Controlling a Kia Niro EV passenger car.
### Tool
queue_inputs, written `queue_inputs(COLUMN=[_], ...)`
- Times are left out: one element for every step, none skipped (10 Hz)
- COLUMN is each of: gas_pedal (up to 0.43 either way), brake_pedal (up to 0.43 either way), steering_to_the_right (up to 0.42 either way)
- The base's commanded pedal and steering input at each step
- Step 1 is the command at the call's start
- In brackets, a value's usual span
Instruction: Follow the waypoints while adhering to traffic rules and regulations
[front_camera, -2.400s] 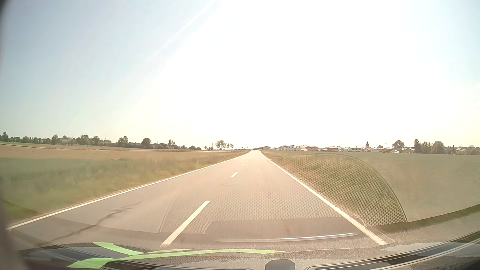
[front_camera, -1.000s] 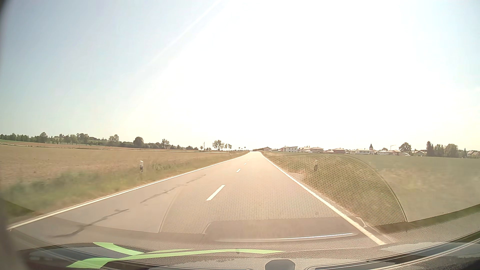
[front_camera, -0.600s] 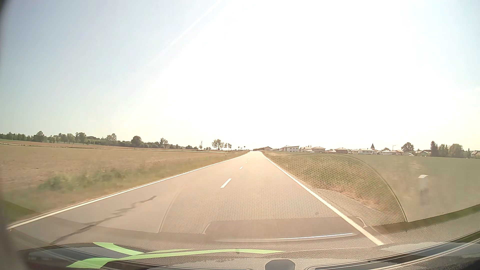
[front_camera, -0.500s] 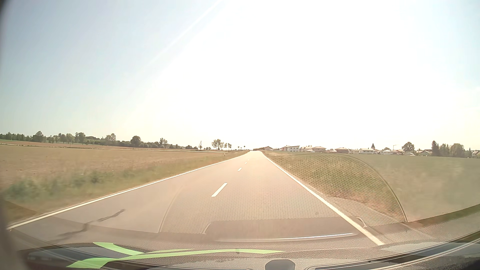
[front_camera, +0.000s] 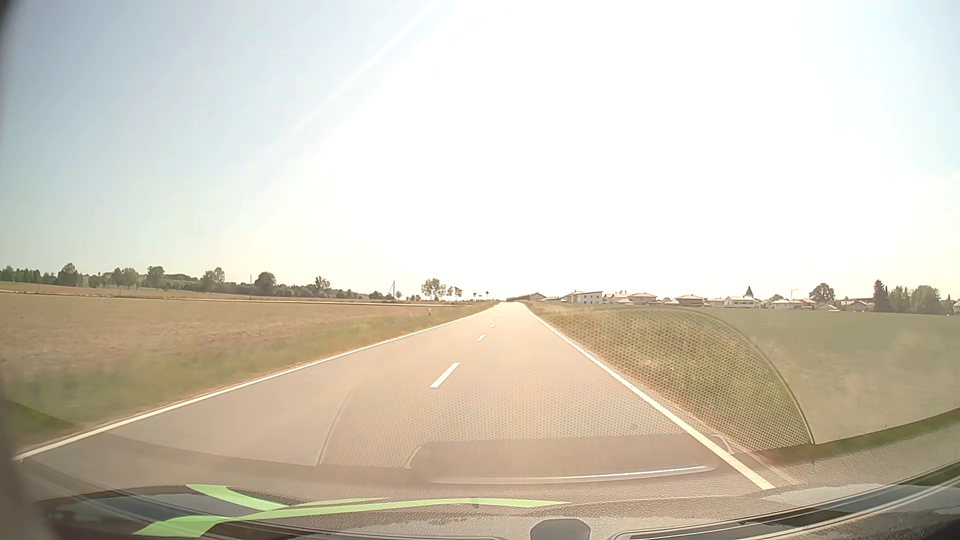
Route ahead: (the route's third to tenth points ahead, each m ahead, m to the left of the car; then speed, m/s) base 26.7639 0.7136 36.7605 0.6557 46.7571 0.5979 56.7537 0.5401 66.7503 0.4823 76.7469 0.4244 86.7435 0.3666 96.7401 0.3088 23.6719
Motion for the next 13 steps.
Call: queue_inputs(gas_pedal=[0.228,0.240,0.240,0.240,0.228,0.177,0.177,0.177,0.189,0.209,0.228,0.228,0.228], brake_pedal=[0.000,0.000,0.000,0.000,0.000,0.000,0.000,0.000,0.000,0.000,0.000,0.000,0.000], steering_to_the_right=[-0.001,-0.001,-0.001,-0.001,-0.001,-0.001,-0.001,-0.001,-0.001,0.000,0.002,0.003,0.003])
